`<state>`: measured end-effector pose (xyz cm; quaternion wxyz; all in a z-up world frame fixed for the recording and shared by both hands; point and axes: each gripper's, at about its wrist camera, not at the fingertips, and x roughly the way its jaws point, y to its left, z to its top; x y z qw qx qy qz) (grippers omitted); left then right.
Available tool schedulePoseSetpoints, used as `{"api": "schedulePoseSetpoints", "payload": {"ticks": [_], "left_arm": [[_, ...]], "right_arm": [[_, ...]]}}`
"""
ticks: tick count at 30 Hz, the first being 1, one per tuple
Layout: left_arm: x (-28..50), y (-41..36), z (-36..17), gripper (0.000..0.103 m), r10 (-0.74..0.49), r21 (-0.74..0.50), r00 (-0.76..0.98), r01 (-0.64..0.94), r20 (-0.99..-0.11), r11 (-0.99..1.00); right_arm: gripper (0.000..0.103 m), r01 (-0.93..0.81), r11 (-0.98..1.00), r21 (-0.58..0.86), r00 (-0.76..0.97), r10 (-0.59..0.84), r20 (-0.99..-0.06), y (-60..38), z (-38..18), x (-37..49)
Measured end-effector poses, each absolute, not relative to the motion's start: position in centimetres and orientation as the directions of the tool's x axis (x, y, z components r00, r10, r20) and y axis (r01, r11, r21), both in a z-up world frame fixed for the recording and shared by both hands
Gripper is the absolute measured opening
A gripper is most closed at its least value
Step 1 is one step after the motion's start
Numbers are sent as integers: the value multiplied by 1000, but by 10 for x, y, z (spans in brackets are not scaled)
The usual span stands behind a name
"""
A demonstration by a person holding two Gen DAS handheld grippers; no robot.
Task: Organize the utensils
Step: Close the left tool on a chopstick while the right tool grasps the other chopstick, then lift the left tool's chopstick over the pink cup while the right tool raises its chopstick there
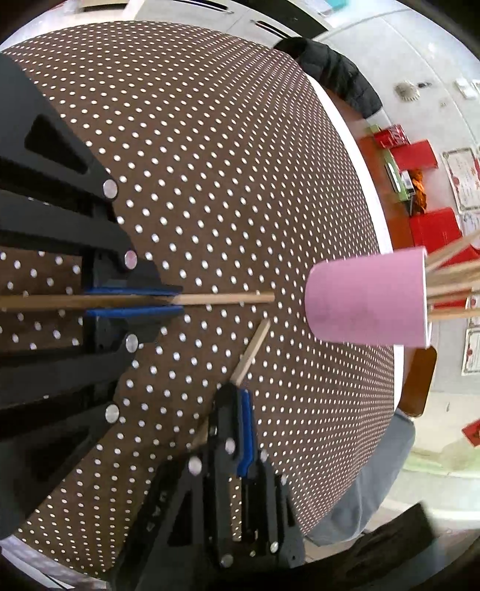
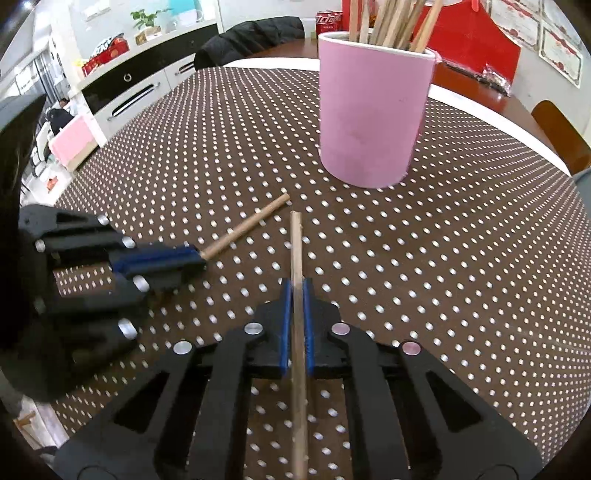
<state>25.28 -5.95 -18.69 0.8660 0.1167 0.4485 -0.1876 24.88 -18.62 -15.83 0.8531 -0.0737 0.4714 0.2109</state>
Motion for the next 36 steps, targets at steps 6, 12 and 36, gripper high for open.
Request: {"api": "schedulePoseSetpoints", "payload": {"ticks": [6,12,36], "left_arm": [[257,-63,-187,6,-187,78,528,440,-828,895],[267,-65,-186,6,-202,69,526,451,-826,890],[232,-30,-74,5,-462,-259,840,397,-283,880]], "right_arm": [[8,-433,901,7,468,232,-853,-175,-159,245],[7,-441,897,-42,486,199,-851,-165,-160,246],[5,-417,836,357,783,530,-327,-269,-60,229]]}}
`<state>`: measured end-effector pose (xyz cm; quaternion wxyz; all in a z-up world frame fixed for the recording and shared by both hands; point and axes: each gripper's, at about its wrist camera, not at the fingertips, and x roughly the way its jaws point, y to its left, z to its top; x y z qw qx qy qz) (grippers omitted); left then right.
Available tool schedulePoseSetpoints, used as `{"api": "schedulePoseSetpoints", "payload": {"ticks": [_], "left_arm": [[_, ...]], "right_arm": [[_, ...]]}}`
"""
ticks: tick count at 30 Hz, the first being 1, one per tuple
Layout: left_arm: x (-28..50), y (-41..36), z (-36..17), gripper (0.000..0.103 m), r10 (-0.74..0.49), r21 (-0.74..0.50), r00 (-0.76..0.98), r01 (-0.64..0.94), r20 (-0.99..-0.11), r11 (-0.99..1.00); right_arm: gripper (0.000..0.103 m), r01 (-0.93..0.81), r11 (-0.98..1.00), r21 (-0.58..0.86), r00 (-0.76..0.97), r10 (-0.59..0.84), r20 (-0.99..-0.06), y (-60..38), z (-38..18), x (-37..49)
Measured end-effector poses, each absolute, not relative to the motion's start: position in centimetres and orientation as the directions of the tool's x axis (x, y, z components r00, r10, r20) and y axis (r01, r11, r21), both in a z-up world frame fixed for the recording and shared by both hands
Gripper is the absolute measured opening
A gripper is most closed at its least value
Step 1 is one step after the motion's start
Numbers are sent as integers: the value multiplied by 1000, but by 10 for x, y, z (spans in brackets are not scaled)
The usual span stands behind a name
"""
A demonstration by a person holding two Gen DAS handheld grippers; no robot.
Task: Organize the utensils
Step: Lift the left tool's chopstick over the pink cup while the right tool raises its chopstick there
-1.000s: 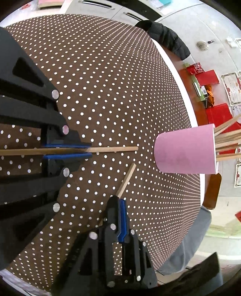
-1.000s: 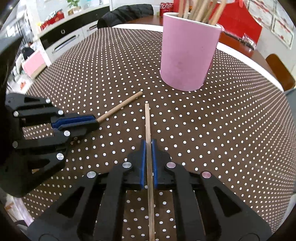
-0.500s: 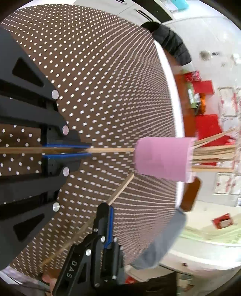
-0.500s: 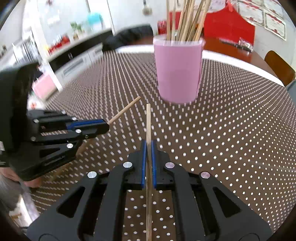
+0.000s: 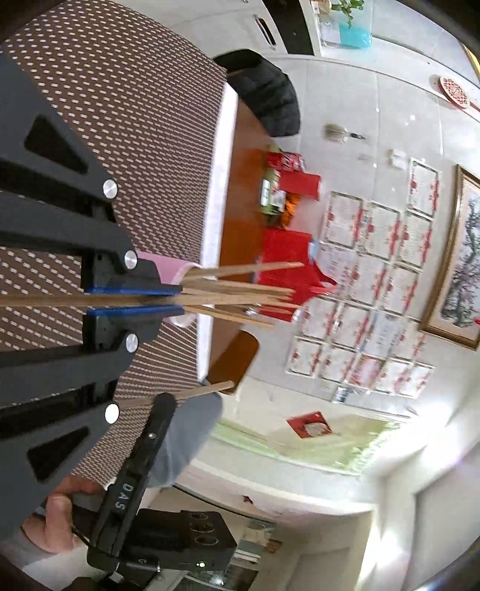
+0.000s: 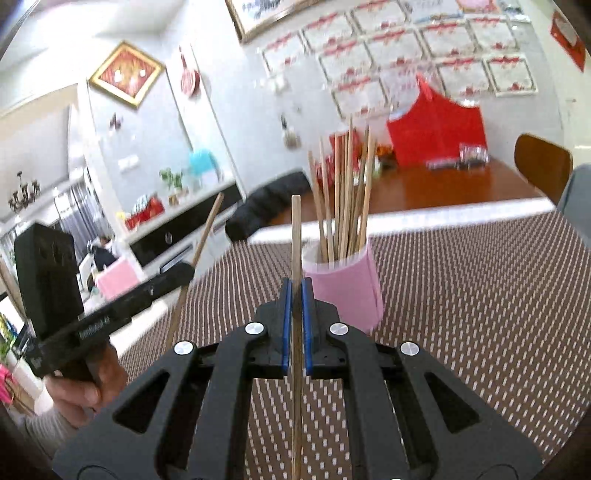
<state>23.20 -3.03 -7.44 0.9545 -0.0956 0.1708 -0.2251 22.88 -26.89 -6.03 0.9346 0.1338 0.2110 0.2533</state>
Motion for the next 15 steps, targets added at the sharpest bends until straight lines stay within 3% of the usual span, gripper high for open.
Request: {"api": "schedulePoseSetpoints", "payload": {"ticks": [15], "left_arm": [[313,-48,-4,5,-513,-291,858,499,32,816]], "right_arm": [[5,-455,839,299,864,497,-79,-277,35,288]]}}
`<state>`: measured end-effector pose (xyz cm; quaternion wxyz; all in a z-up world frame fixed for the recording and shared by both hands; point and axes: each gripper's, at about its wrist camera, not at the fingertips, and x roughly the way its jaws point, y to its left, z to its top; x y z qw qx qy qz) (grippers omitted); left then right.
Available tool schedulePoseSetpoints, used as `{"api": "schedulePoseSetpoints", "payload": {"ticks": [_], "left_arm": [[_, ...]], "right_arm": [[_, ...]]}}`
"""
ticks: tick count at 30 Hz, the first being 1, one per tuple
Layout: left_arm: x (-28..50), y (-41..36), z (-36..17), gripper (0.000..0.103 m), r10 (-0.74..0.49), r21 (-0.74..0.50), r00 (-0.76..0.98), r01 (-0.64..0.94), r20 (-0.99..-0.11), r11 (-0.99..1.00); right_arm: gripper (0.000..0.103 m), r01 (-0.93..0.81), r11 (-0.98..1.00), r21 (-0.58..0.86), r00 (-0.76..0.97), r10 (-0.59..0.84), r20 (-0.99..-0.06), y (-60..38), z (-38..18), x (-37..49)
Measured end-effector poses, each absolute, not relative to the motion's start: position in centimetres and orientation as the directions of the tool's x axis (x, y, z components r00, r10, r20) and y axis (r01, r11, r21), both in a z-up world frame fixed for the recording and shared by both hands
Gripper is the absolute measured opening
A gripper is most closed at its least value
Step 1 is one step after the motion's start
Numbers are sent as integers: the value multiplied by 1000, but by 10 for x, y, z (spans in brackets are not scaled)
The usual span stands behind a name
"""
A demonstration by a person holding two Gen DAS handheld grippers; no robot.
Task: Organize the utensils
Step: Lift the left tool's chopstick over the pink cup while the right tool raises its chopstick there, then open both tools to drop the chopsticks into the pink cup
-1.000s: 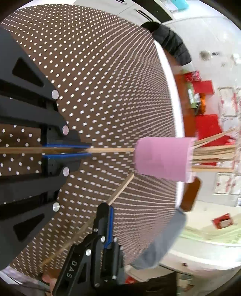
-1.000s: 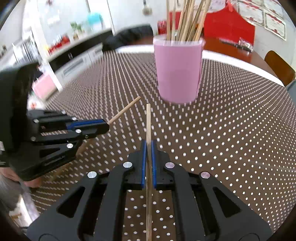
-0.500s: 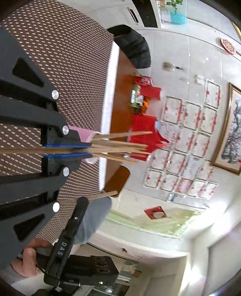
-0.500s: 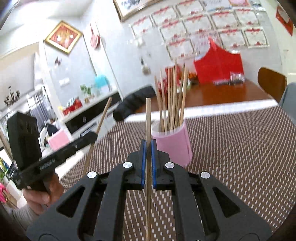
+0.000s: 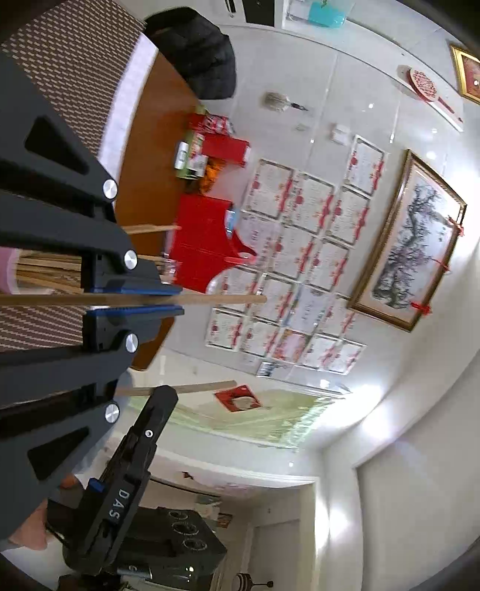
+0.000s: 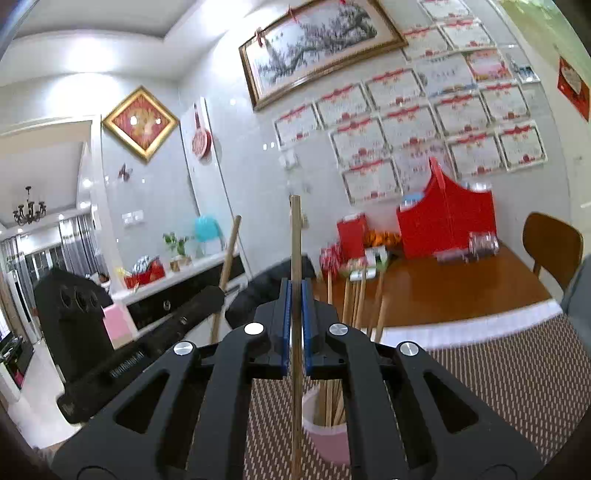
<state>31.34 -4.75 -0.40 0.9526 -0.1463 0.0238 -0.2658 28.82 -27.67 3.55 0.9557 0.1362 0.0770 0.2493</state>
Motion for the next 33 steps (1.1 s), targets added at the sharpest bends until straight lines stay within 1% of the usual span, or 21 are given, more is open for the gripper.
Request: {"api": "schedulePoseSetpoints", "payload": {"ticks": [4,9,12,16,22,28,33], "left_arm": [[343,-56,0,5,-500,-316,862,499,85,807],[376,-61,-9,5,-485,-342,869,487,96,804],[392,-65,-16,5,-477,-348,875,474,84,809],[398,-68,-25,5,-459,-322,887,452,60,832],[405,-73,-40,5,-444,-313,895,431,30,847],[411,-76,-50,5,-446,-310,895,426,7,850],[412,-78,-55,6,-430,-276,902,409,-22,870]], "right_arm": [[6,-451,834,317,875,483,-25,-279,48,313],[6,-428,839,337,894,448,21,-281,46,341],[6,-421,842,336,896,444,11,-280,40,358],[6,-407,853,328,902,432,-5,-280,31,369],[6,-395,864,313,908,420,-13,-277,24,370],[6,-393,866,308,904,425,-42,-271,18,375],[6,-393,866,308,901,430,-61,-266,15,376]]}}
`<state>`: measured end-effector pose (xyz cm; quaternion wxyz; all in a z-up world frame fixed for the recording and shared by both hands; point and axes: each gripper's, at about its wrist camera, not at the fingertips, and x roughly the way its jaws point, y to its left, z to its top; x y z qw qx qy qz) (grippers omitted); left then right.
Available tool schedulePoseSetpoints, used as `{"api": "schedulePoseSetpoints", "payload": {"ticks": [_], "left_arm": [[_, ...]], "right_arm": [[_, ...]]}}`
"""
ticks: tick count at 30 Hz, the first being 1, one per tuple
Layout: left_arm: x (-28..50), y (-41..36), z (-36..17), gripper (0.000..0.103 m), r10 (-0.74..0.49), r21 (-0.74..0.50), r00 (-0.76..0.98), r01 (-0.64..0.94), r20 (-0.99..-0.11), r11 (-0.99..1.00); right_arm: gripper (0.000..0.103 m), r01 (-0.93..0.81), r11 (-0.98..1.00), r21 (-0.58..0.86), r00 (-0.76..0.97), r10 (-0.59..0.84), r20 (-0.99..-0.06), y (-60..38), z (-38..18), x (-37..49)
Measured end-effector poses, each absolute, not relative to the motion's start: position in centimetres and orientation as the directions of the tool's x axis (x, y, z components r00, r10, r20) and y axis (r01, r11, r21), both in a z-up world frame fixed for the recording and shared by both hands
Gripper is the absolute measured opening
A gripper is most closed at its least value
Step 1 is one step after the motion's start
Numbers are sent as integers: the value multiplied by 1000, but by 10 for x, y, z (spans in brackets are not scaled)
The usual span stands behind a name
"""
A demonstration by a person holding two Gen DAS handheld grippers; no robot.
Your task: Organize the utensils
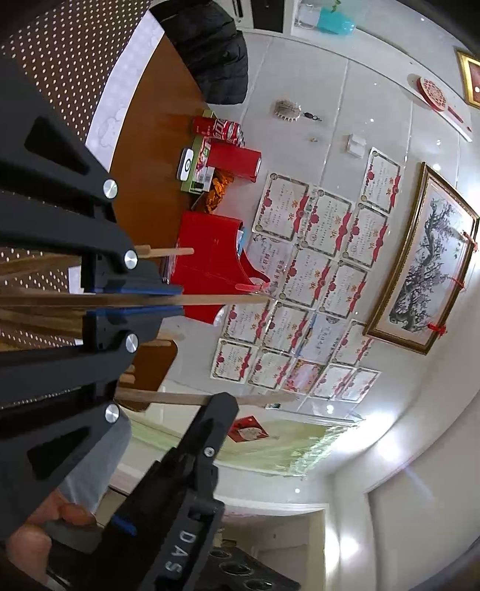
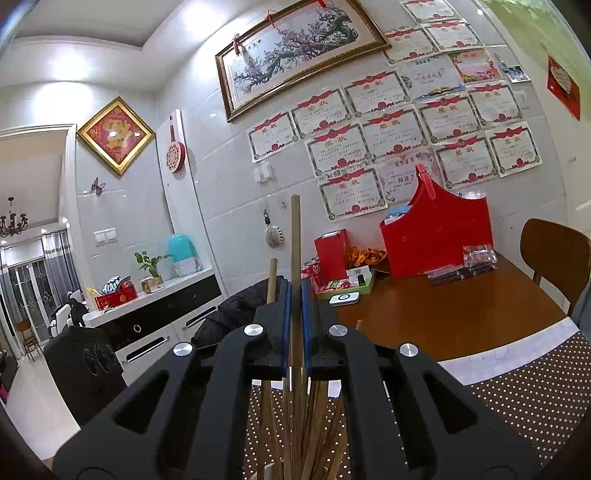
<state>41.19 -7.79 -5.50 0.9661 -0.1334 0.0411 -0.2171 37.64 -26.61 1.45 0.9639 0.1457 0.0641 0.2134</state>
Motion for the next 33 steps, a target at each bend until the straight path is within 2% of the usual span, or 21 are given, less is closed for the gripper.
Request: {"api": "schedulePoseSetpoints", "payload": {"ticks": [6,7,8,9,10,12,15,18,23,33], "left_arm": [[416,-73,-57,6,-434,-269,898,401,-73,876],[417,-73,-56,12,-436,-265,896,403,-79,876],[417,-71,-55,33,-436,-263,896,402,-85,877],[415,-69,-53,51,-428,-264,900,395,-82,880],[413,-65,-50,57,-414,-269,908,383,-65,884],[410,-61,-45,70,-406,-272,913,379,-49,885],[404,-53,-33,77,-391,-266,920,371,-26,890],[398,-48,-22,84,-383,-268,924,365,-16,892],[389,-55,-4,87,-347,-224,936,328,-53,918],[331,-67,23,90,-250,-95,955,238,-160,967]], "right_arm": [[7,-388,859,335,892,441,-97,-266,11,382],[16,-389,855,343,889,446,-103,-267,11,383],[29,-391,850,354,884,453,-112,-269,10,384],[76,-389,844,369,881,458,-119,-271,10,385],[92,-390,836,386,881,460,-107,-274,10,384],[92,-386,831,401,889,451,-77,-279,12,379],[97,-373,837,400,901,429,-58,-285,19,373],[97,-349,845,406,916,398,-40,-291,24,369],[97,-312,857,409,932,361,-44,-298,31,367],[97,-239,890,388,944,306,-123,-297,46,337]]}}
